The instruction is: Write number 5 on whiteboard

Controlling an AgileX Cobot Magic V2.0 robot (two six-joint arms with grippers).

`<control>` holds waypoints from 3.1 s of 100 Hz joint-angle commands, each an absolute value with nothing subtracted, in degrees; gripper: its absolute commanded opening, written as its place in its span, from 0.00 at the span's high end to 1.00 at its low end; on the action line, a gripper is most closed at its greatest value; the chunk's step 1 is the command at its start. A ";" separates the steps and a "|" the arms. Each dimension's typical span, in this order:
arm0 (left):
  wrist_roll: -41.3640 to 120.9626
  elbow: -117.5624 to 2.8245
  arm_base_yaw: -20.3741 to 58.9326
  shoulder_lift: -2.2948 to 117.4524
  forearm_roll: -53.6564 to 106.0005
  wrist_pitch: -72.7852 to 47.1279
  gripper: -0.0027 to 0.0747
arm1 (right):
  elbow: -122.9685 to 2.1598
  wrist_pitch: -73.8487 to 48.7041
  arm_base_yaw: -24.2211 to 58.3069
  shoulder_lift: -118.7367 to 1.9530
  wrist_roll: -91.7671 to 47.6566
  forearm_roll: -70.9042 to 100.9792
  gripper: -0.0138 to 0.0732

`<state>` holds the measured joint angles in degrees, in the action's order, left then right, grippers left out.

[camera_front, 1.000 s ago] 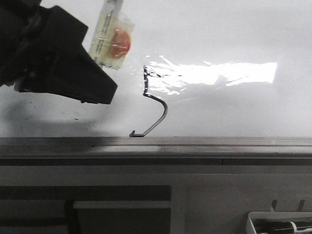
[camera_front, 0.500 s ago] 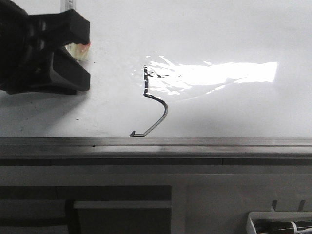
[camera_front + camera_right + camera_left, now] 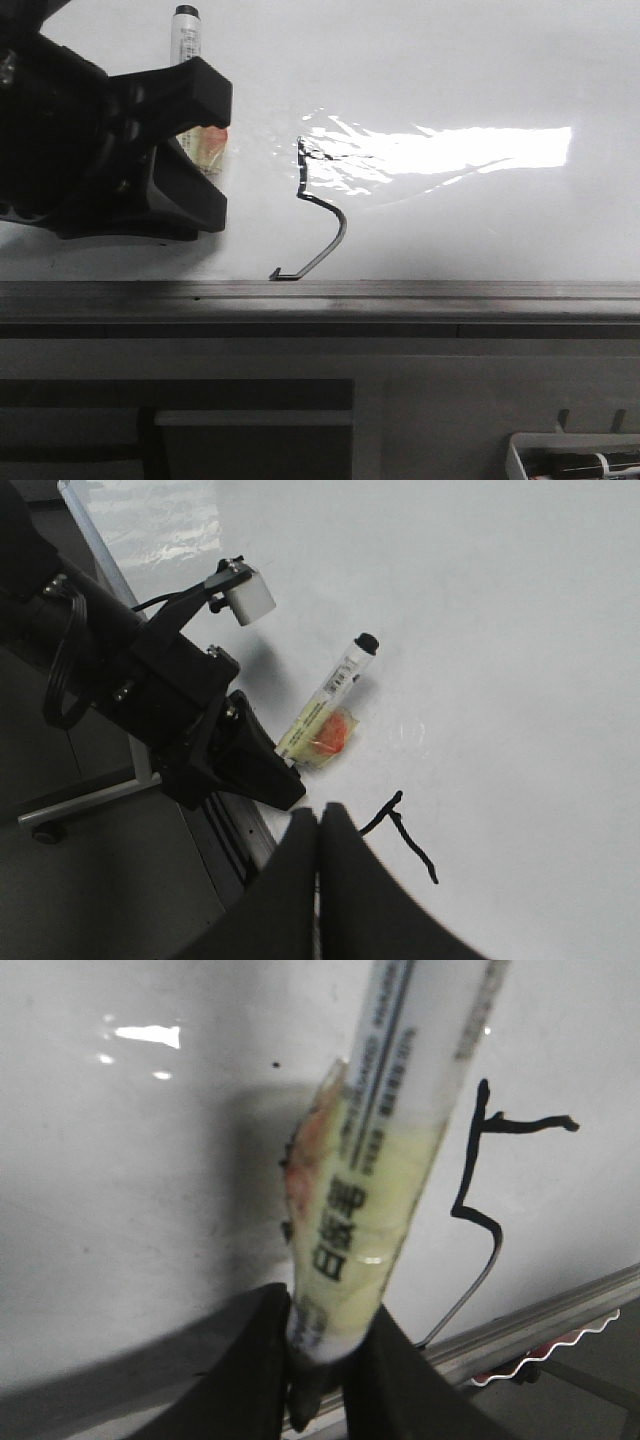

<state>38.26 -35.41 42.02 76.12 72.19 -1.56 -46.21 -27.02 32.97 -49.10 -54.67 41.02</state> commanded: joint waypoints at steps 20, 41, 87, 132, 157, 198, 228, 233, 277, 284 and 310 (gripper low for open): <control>37.86 -35.89 41.53 77.58 75.95 5.33 0.99 | -47.13 -22.88 32.46 -48.58 -54.65 44.25 0.91; 37.86 -35.89 41.53 77.58 75.95 5.47 0.77 | -47.13 -22.55 32.46 -48.58 -54.65 44.34 0.91; 37.86 -35.89 41.53 77.58 75.95 8.27 0.47 | -47.13 -20.87 32.46 -48.58 -54.65 44.34 0.91; 37.98 -36.35 41.53 69.11 75.95 7.43 0.18 | -47.13 -20.54 32.46 -48.58 -54.65 44.34 0.91; 37.98 -36.35 41.53 56.16 75.57 -1.10 0.29 | -47.13 -20.91 32.46 -47.14 -54.65 44.34 0.91; 38.10 -36.24 41.53 32.87 36.04 -18.12 0.99 | -27.63 -9.98 32.46 -29.83 -54.65 43.41 0.91; 38.10 -35.14 41.53 28.88 34.44 -19.98 0.99 | -16.29 -8.27 32.46 -18.47 -54.65 45.54 0.91; 38.10 -35.14 41.53 28.88 34.44 -19.98 0.99 | -15.84 -8.32 32.46 -18.21 -54.65 45.54 0.91; 38.10 -32.25 41.66 28.60 34.86 -16.93 0.99 | -15.10 -8.43 32.46 -18.22 -54.65 45.54 0.91; 38.10 -29.94 41.50 26.82 33.91 -13.55 0.99 | -15.10 -8.43 32.46 -18.22 -54.65 45.54 0.91; 31.76 -9.67 26.26 8.56 19.80 11.89 0.99 | -15.10 -8.43 32.46 -18.22 -54.65 45.54 0.91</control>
<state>36.40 -14.64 32.60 13.86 22.99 -0.64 -13.46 -11.86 32.88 -18.02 -54.54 44.49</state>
